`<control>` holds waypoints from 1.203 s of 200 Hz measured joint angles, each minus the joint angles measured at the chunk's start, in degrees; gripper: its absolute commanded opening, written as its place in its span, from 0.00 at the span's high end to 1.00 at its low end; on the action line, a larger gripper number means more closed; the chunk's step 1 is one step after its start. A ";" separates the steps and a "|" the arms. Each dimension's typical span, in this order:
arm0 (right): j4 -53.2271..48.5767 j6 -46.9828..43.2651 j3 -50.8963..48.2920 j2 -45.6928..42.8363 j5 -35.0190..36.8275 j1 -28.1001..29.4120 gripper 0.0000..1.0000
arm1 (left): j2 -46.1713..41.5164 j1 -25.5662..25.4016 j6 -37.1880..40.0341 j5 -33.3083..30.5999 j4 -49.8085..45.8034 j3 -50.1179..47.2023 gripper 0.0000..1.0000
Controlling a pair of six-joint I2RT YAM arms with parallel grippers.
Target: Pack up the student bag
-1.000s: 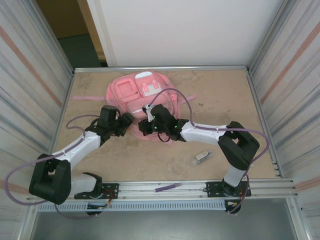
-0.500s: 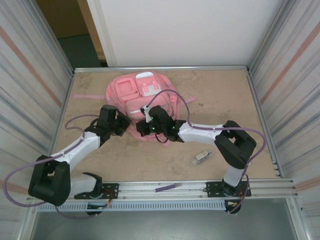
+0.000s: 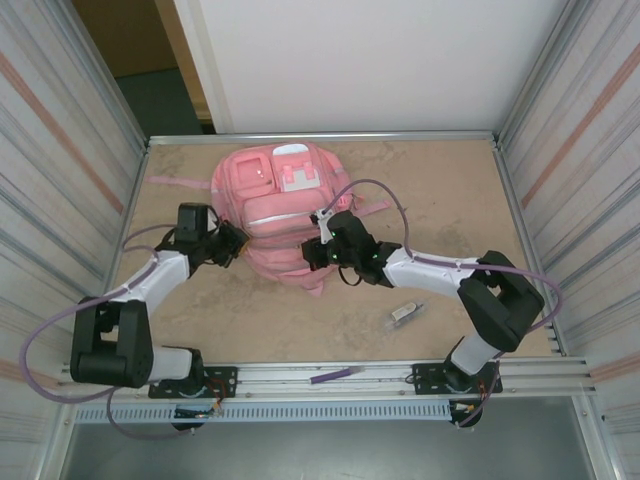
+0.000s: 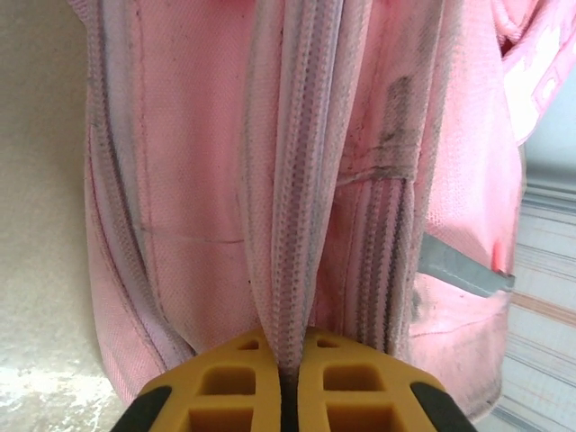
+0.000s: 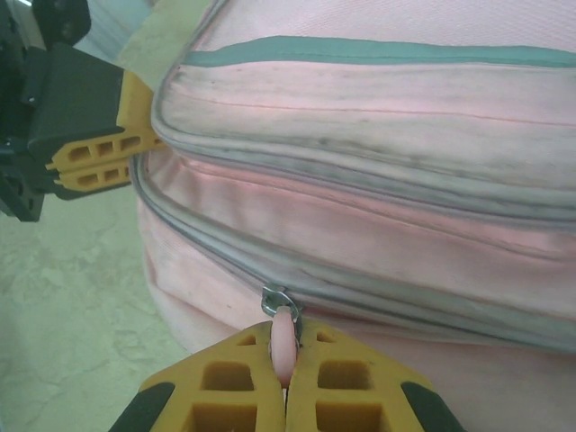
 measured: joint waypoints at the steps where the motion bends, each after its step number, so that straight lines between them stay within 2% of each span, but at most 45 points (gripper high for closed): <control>1: -0.04 -0.02 0.00 -0.04 0.02 0.00 1.00 | 0.15 0.09 0.13 0.20 -0.15 0.17 0.93; 14: -0.20 -0.68 0.02 -0.42 0.50 0.02 1.00 | 2.80 0.96 2.23 1.60 -2.12 2.51 0.87; 40: -1.14 -1.95 0.15 -0.46 1.73 0.17 1.00 | 10.43 2.34 6.43 2.16 -4.83 9.55 0.67; 60: -2.34 -2.40 1.33 -0.28 2.56 0.87 1.00 | 16.00 3.78 8.33 2.62 -4.35 14.84 0.58; 87: -2.58 -2.93 4.28 1.22 2.60 3.04 1.00 | 16.20 4.13 8.37 2.56 -3.63 16.02 0.49; 108: -2.58 -3.19 6.25 3.15 2.10 4.28 1.00 | 11.32 4.11 8.85 2.54 -5.84 14.78 0.48; 145: -0.87 -3.15 9.25 6.56 0.02 4.70 1.00 | -5.70 3.56 9.05 0.76 -14.03 9.75 0.48; 161: -0.63 -2.91 10.84 8.09 -0.96 4.70 1.00 | -9.94 2.84 9.03 -0.22 -17.81 8.52 0.49; 179: 0.28 -2.62 11.78 9.35 -2.14 4.74 1.00 | -11.41 0.94 8.35 -1.07 -19.91 7.63 0.50; 216: 1.31 -1.62 13.44 11.32 -3.69 5.35 1.00 | -9.73 -7.26 4.44 -3.85 -18.05 5.57 0.53; 240: 1.97 -1.64 13.62 11.54 -3.65 6.10 1.00 | -6.23 -8.00 3.13 -7.26 -15.06 5.75 0.66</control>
